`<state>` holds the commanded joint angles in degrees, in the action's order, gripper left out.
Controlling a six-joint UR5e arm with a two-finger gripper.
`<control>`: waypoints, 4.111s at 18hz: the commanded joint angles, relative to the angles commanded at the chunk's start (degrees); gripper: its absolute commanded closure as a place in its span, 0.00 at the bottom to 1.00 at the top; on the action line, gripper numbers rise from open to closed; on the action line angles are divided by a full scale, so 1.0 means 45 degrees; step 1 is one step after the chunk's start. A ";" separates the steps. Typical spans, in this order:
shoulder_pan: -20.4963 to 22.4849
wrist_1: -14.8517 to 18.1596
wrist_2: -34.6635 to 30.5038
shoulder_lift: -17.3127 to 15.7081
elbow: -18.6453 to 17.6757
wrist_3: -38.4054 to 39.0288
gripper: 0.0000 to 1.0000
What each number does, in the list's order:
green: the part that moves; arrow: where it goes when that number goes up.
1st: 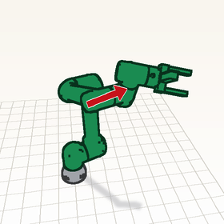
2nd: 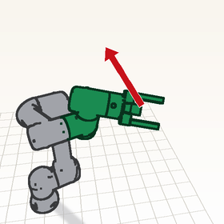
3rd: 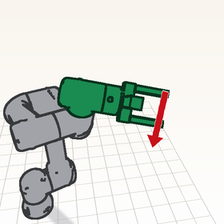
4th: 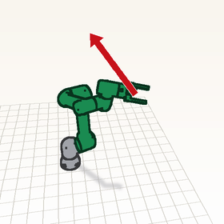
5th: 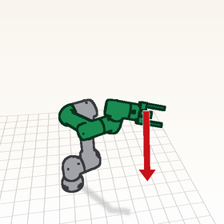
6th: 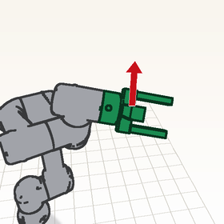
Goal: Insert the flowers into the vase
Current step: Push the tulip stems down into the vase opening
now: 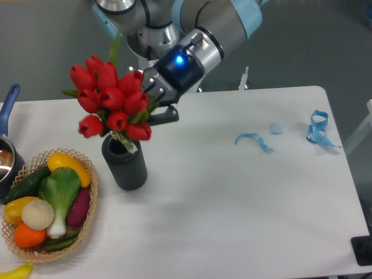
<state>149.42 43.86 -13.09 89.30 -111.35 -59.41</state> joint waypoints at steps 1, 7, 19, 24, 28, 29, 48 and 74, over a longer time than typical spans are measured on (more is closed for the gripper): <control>-0.0039 0.0000 0.0019 -0.0195 -0.0196 -0.0117 0.96; -0.0079 0.0000 0.0215 -0.0295 -0.0569 -0.0333 0.96; -0.0137 0.0000 0.0156 -0.0353 -0.1779 -0.2266 0.92; -0.0157 -0.0039 0.0097 -0.0294 -0.2188 -0.2675 0.89; -0.0118 -0.0020 0.0078 -0.0275 -0.2950 -0.3944 0.89; -0.0118 -0.0039 0.0097 -0.0294 -0.3067 -0.4043 0.89; 0.0156 -0.0059 0.0039 0.0798 -0.4123 -0.6563 0.84; 0.0916 0.0000 0.0019 0.1112 -0.4670 -0.7189 0.06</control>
<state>153.54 43.86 -13.01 94.31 -132.36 -91.76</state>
